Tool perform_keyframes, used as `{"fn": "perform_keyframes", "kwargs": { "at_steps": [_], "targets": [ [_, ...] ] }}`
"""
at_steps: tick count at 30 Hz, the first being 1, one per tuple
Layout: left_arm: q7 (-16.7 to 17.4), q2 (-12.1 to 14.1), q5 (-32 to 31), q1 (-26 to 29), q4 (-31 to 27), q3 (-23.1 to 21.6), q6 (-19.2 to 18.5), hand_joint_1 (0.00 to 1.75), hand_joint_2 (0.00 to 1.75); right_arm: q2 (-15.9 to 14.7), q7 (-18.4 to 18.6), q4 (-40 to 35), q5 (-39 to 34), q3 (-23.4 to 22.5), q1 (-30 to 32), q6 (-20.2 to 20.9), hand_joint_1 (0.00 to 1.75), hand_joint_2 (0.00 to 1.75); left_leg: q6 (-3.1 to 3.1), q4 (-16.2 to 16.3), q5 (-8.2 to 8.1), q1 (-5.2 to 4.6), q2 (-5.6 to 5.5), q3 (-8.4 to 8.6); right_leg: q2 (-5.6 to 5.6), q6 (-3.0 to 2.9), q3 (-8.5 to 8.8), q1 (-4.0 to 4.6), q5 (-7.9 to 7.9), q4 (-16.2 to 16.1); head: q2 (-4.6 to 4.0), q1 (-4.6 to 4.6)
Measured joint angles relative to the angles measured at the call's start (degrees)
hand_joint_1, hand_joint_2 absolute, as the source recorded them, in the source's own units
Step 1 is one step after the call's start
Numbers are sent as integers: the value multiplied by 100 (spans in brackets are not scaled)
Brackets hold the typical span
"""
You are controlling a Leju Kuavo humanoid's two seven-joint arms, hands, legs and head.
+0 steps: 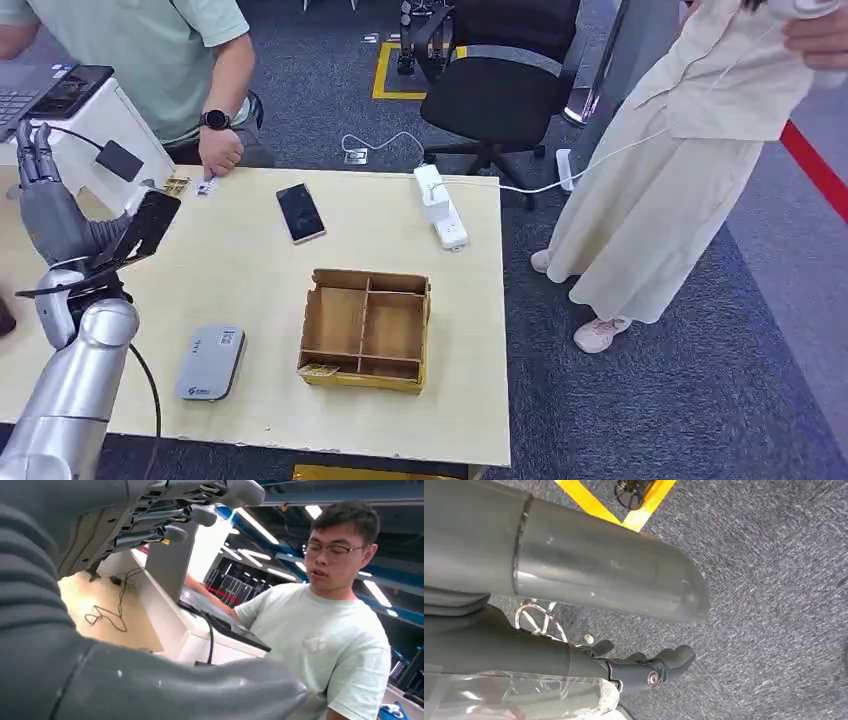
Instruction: Pass the card to the sensor for recognition and then transmit it.
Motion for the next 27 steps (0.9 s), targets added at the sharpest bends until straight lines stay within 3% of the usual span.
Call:
{"fn": "perform_keyframes", "kwargs": {
  "at_steps": [12, 27],
  "targets": [
    [-280, 313, -227, 634, -437, 315, -105, 0, 175, 103, -35, -149, 11, -39, 34, -7, 0, 0, 0, 0, 0, 0, 0, 0, 1, 0, -1, 0, -1, 0, 0, -4],
    [-533, 393, -529, 1269, -1058, 603, -234, 0, 175, 249, 20, -358, 28, -116, 82, -13, 0, 0, 0, -1, 0, 0, 1, 1, 0, 0, -1, 0, -1, 0, 0, -4]
  ]
}}
